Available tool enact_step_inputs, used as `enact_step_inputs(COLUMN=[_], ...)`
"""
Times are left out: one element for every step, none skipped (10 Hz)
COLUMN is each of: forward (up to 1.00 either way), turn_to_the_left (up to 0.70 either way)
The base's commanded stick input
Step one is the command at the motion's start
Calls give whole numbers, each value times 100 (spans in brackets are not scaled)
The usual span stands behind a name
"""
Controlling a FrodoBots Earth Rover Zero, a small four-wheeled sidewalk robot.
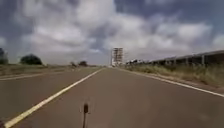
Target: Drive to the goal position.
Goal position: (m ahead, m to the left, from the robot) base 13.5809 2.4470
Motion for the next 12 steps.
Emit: enact_step_inputs(forward=[100, 100, 100, 100, 100, 100, 100, 100, 100, 100, 100, 100], turn_to_the_left=[0, 0, 0, 0, 0, 0, 0, 0, 0, 0, 0, 0])
